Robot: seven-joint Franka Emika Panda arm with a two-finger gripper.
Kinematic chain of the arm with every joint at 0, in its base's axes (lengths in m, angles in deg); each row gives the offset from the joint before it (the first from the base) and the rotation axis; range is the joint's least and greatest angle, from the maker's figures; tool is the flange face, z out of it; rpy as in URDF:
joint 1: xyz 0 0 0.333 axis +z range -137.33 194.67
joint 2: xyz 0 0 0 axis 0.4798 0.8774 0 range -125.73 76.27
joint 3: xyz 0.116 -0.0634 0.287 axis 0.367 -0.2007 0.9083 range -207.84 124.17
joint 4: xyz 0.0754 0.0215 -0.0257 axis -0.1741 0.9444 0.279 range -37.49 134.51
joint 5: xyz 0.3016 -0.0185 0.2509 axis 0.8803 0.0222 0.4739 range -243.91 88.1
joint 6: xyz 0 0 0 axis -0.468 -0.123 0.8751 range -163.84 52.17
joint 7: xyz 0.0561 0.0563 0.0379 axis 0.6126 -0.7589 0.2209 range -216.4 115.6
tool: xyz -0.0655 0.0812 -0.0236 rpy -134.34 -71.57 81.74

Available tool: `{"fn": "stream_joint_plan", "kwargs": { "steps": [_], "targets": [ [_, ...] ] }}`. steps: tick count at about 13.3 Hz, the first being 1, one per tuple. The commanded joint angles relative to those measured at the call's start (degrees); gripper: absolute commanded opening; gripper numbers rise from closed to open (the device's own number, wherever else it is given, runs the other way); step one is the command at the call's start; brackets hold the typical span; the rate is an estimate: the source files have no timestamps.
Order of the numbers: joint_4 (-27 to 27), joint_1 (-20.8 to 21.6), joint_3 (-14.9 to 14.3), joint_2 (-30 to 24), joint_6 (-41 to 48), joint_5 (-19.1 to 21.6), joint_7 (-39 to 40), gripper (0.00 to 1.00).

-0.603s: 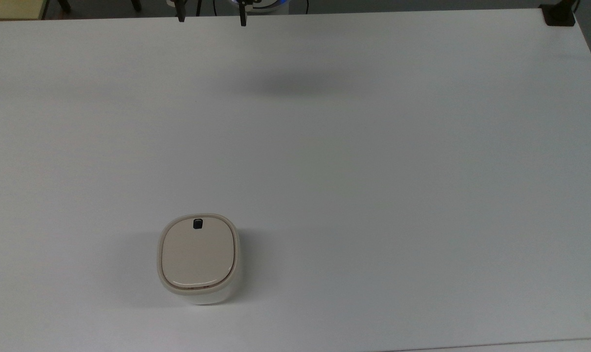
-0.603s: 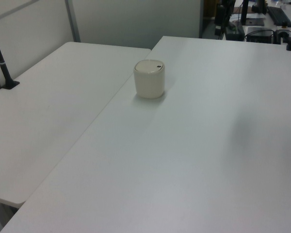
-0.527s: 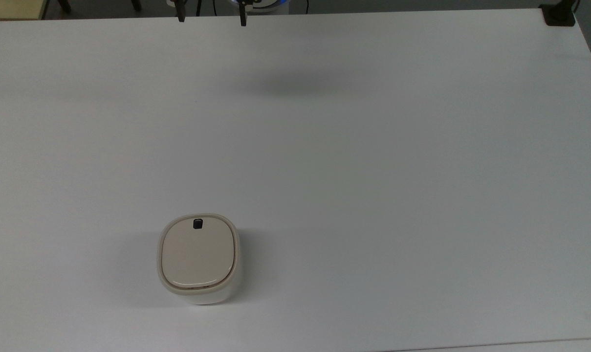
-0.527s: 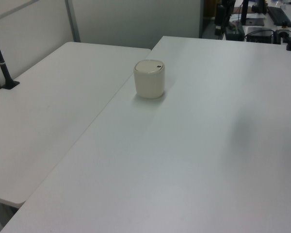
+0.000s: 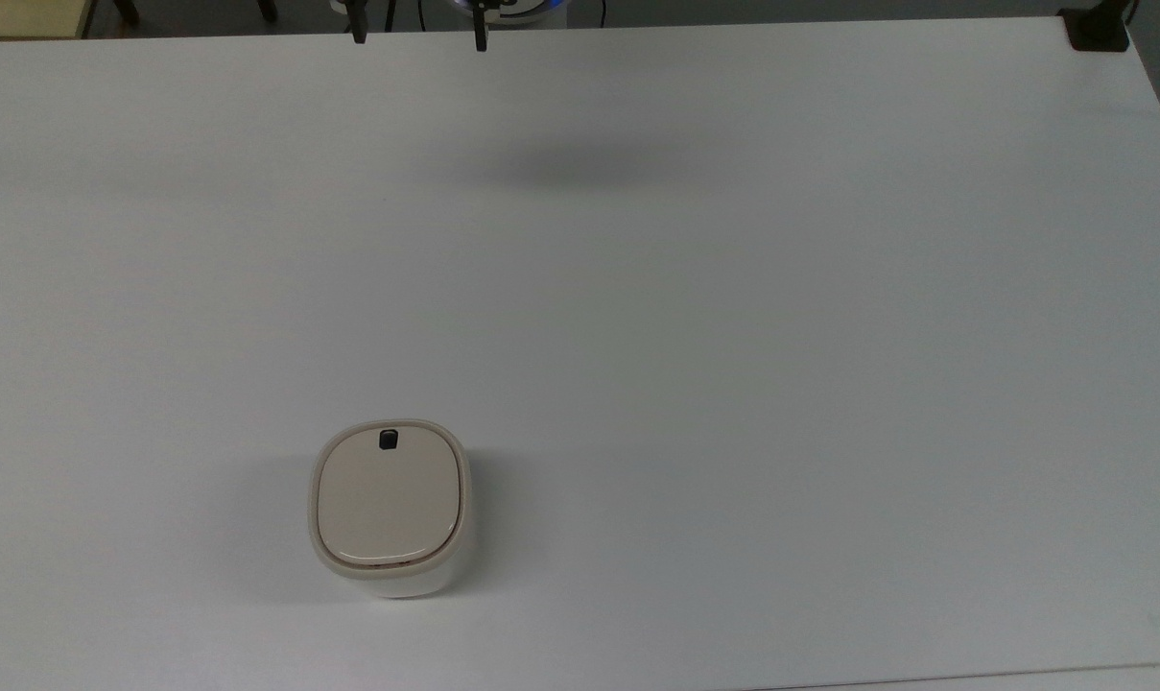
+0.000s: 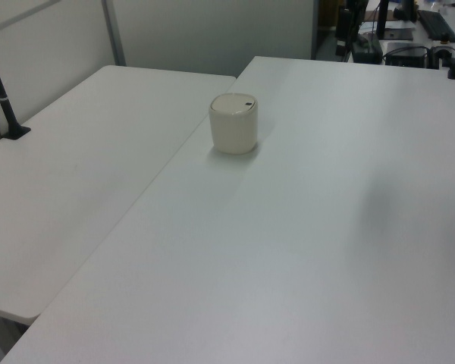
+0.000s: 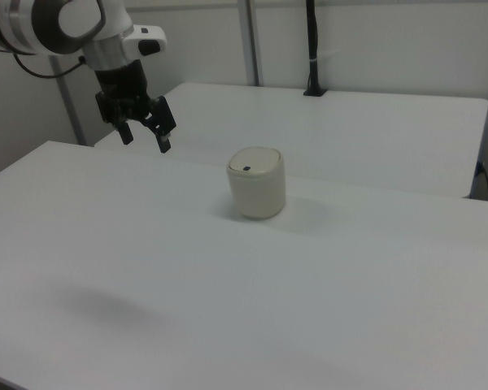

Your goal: Open the trash bin

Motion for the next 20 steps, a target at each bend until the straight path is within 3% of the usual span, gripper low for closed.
{"fn": "stream_joint_plan", "kwargs": {
  "steps": [1,12,15,20],
  "targets": [
    [-0.92,0.56,-0.24,0.21,2.24,0.12,0.92,1.00],
    [-0.91,0.56,-0.15,0.12,2.68,0.12,1.18,1.00],
    [-0.91,0.21,-0.50,0.30,2.51,0.30,9.58,1.00],
    [-0.91,-0.84,-0.77,1.26,-0.99,0.47,15.69,1.00]
  ]
}}
